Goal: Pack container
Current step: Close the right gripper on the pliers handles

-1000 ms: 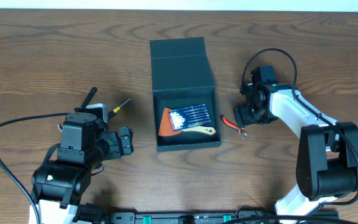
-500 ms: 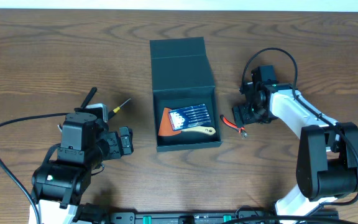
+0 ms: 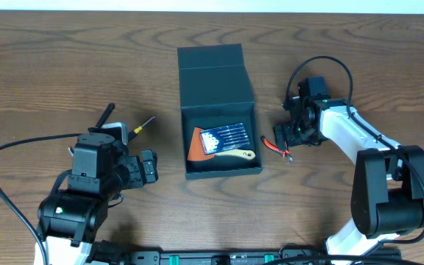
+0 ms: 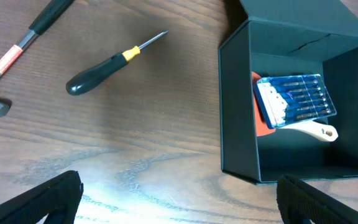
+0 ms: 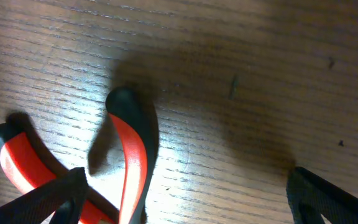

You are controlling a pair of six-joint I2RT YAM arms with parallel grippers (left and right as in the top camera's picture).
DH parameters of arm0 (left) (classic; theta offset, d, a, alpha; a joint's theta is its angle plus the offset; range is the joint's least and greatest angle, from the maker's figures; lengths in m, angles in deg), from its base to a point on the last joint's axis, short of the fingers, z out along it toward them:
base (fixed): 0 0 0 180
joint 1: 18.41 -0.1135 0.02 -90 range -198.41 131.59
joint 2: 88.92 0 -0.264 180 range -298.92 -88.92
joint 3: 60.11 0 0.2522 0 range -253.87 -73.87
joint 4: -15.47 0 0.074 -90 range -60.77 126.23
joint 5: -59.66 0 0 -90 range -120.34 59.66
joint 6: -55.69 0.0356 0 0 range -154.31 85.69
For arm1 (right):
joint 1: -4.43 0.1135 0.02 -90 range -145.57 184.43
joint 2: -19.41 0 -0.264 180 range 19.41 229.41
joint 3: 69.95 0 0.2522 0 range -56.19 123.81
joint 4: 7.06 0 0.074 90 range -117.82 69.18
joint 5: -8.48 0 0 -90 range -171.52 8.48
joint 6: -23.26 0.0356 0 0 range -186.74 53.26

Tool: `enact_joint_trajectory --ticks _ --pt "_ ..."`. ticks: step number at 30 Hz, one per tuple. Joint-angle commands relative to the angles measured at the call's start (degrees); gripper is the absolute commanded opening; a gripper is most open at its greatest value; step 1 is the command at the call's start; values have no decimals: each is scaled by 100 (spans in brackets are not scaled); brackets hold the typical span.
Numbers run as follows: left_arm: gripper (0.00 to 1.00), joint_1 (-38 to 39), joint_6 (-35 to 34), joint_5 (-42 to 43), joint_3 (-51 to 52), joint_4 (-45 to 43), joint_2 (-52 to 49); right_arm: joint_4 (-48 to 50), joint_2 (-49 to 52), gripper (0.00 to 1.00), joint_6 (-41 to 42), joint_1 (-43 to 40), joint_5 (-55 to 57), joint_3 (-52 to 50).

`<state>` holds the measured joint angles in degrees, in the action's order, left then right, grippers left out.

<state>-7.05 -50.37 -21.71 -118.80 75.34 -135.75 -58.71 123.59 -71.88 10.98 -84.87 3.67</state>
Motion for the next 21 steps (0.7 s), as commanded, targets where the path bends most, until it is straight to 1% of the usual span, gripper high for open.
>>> enact_joint_trajectory --ticks 1,4,8,15,16,19,21 --pt "99 -13 98 -26 -107 15 11 -22 227 95 42 -15 -616 -192" --pt "99 -13 98 -26 -107 15 11 -59 387 95 42 -13 -619 -192" --pt "99 -13 101 -26 -107 15 11 -107 651 93 42 -15 -671 -192" --pt "99 -13 98 -26 -107 15 11 -46 678 92 42 -15 -678 -192" --pt "99 -13 98 -26 -107 15 11 -46 678 91 42 -13 -675 -192" --pt "99 -13 98 -26 -107 15 11 -48 678 80 42 -13 -678 -190" --pt "99 -13 98 -26 -107 15 11 -48 678 77 42 -13 -678 -190"
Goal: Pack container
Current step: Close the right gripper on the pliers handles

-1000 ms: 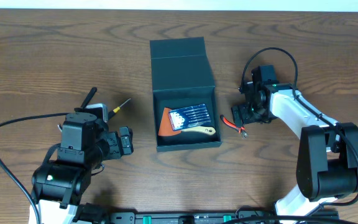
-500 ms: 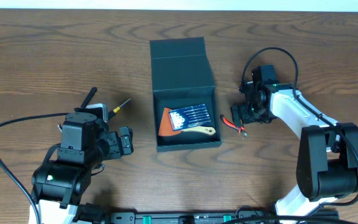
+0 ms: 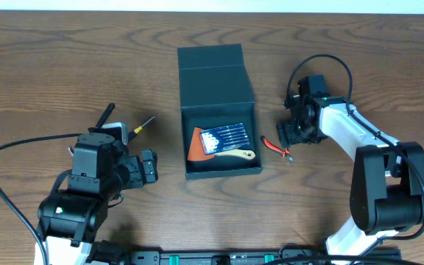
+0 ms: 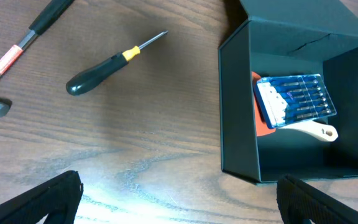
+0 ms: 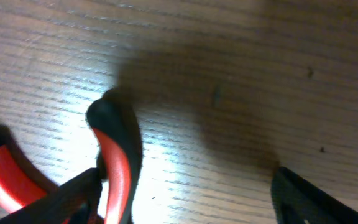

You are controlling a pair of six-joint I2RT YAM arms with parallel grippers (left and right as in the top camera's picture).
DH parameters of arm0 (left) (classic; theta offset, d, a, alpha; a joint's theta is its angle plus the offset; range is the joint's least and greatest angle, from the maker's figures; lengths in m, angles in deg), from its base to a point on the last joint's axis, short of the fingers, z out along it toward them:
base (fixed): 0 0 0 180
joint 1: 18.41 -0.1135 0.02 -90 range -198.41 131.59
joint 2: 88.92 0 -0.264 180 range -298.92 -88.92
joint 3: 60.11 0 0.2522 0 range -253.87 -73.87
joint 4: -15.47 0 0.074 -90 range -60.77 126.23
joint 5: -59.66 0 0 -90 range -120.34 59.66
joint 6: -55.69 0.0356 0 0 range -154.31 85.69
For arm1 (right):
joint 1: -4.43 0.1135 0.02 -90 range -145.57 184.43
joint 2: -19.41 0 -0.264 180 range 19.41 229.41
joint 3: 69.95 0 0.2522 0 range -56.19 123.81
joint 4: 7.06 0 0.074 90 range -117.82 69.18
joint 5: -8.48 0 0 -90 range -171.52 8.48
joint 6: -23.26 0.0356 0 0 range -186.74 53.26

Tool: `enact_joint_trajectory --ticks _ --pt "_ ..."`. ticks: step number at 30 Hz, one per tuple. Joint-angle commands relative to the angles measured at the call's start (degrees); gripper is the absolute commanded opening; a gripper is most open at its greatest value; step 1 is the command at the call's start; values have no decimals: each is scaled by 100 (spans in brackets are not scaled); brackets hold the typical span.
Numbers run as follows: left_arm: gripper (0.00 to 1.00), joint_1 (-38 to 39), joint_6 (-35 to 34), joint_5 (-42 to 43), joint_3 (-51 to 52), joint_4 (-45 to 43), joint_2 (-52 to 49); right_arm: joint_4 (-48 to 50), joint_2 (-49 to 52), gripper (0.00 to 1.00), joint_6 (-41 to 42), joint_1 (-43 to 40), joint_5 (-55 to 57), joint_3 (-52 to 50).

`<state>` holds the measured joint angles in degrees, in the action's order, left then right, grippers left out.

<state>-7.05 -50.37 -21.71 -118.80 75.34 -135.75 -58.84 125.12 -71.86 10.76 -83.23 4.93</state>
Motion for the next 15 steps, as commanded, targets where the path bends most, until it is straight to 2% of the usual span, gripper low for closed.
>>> enact_joint_trajectory --ticks 1,11,15 --pt "99 -13 98 -26 -107 15 11 -39 525 75 39 9 -841 -317" --pt "99 -13 98 -26 -107 15 11 -59 525 54 105 9 -841 -319" --pt "98 -13 98 -26 -107 15 11 -55 525 39 175 9 -839 -317"
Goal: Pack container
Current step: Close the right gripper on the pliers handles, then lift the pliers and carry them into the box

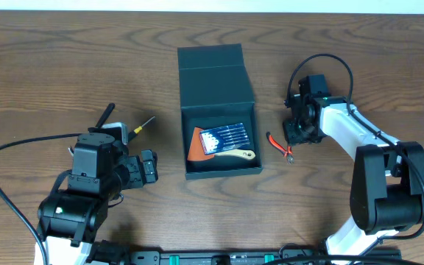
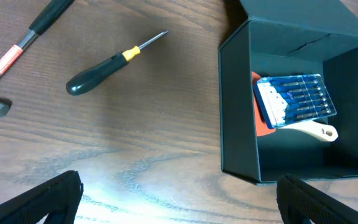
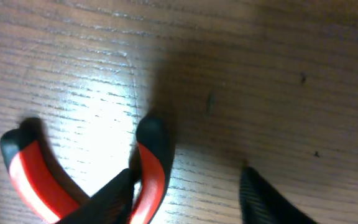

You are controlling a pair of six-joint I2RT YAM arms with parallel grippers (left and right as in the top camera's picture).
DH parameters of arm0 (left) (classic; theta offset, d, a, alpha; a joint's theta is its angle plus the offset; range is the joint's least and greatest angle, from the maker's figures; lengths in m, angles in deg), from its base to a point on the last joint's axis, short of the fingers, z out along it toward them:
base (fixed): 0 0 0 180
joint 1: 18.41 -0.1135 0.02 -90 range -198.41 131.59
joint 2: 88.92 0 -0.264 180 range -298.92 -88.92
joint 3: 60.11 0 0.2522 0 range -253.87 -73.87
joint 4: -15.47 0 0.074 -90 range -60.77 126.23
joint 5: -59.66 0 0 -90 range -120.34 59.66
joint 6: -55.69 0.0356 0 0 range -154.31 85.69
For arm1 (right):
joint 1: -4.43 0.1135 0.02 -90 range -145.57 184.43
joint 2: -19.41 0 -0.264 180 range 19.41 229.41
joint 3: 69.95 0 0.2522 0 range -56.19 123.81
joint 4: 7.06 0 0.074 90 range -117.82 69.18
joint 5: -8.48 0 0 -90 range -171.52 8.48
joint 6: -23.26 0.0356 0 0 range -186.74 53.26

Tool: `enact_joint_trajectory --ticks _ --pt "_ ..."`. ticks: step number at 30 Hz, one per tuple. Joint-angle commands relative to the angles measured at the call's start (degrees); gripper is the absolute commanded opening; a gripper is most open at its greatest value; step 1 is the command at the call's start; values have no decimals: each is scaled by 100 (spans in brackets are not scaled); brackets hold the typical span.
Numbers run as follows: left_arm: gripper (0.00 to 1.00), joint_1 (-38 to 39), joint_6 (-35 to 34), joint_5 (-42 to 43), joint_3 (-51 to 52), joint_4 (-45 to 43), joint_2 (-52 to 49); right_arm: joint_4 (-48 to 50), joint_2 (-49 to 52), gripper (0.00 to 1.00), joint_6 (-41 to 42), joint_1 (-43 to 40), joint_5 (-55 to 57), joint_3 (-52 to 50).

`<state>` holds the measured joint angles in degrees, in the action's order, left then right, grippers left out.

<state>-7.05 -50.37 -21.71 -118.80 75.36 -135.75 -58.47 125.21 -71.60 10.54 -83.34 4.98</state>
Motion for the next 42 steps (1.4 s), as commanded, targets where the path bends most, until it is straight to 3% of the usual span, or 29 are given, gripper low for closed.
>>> enact_joint_trajectory --ticks 1,11,18,34,42 --pt "99 -13 98 -26 -107 13 11 -92 516 36 149 31 -828 -321" --pt "99 -13 98 -26 -107 11 11 -96 516 12 164 31 -831 -321" --pt "99 -13 101 -26 -107 11 11 -111 516 1 164 31 -831 -321" --pt "99 -13 101 -26 -107 13 11 -251 498 1 271 31 -824 -236" --pt "99 -13 101 -26 -107 13 11 -979 46 2 271 31 -774 601"
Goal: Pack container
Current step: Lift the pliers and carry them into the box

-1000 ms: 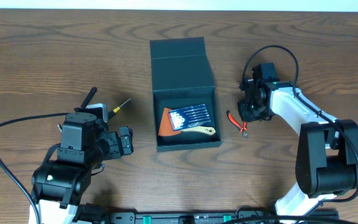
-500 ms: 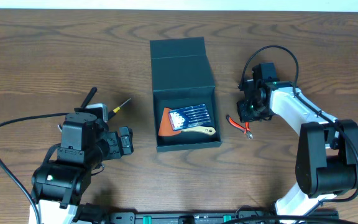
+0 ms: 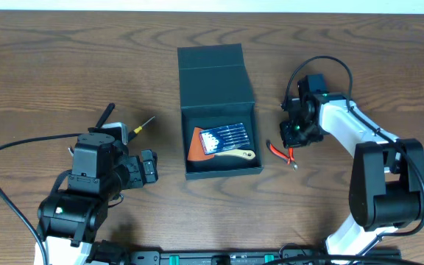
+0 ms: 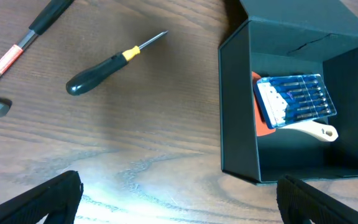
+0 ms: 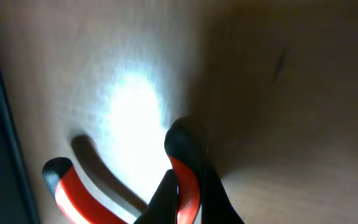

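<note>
The dark open box [image 3: 221, 171] stands mid-table and holds an orange card, a blue screwdriver set [image 3: 225, 137] and a cream-handled scraper. To the right of the box, my right gripper [image 3: 294, 137] is shut on one handle of the red pliers [image 3: 280, 152]. In the right wrist view the fingers [image 5: 166, 199] pinch that red handle [image 5: 186, 177], while the other handle [image 5: 64, 186] hangs free above its shadow. My left gripper [image 4: 179, 202] is open over bare wood left of the box [image 4: 238, 112]. A black-handled screwdriver [image 4: 101, 67] and a hammer [image 4: 14, 56] lie beyond it.
The box lid [image 3: 213, 70] lies folded back behind the box. The box wall shows dark at the left edge of the right wrist view. My left arm [image 3: 87, 184] partly covers the hammer in the overhead view.
My right gripper has gone from nearly shut around one pliers handle to shut on it. The wrist has turned, and the pliers have shifted slightly toward the front. The left arm is unchanged.
My right gripper was wide open just above the pliers' handles beside the box. Then it was lower, still open, with one handle between the fingers. Then the jaws were narrower around that handle, and now they grip it. The left arm stayed still throughout.
</note>
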You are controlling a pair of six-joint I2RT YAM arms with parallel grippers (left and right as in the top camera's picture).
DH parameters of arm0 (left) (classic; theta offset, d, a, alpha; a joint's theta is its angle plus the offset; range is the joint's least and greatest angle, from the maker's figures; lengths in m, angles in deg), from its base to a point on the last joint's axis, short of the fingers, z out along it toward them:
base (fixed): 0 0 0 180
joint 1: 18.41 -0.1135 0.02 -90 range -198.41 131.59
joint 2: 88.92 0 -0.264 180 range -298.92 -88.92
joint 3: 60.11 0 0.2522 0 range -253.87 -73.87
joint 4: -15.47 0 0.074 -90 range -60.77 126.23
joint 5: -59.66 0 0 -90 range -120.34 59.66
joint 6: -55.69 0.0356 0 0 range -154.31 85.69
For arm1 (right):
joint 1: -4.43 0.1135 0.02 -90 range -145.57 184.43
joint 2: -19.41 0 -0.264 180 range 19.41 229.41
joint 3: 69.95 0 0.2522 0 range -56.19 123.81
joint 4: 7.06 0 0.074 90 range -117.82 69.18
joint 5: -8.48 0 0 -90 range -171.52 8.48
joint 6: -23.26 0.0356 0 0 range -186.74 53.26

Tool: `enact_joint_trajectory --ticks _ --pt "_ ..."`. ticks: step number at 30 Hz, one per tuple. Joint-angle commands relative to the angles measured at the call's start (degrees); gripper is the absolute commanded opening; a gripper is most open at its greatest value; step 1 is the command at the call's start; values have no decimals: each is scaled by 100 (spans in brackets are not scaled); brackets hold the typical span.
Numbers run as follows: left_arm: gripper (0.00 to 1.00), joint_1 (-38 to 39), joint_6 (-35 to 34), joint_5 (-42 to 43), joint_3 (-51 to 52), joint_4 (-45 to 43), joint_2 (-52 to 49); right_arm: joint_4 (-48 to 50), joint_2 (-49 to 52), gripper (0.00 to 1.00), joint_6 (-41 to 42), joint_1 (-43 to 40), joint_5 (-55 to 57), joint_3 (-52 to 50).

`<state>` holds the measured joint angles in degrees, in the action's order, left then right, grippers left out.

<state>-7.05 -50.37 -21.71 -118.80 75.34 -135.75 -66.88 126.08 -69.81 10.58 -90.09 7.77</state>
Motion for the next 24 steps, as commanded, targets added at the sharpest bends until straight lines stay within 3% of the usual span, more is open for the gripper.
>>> enact_joint_trajectory --ticks 1,9,15,24 --pt "99 -13 101 -26 -107 15 11 -225 -125 1 90 26 -66 442" --pt "99 -13 103 -26 -107 15 11 -1021 -990 1 90 103 236 1491" --pt "99 -13 103 -26 -107 17 11 -1045 -1753 1 -9 654 258 1832" --pt "99 -13 103 -26 -107 37 11 -1167 -1851 1 -2164 2345 258 1851"
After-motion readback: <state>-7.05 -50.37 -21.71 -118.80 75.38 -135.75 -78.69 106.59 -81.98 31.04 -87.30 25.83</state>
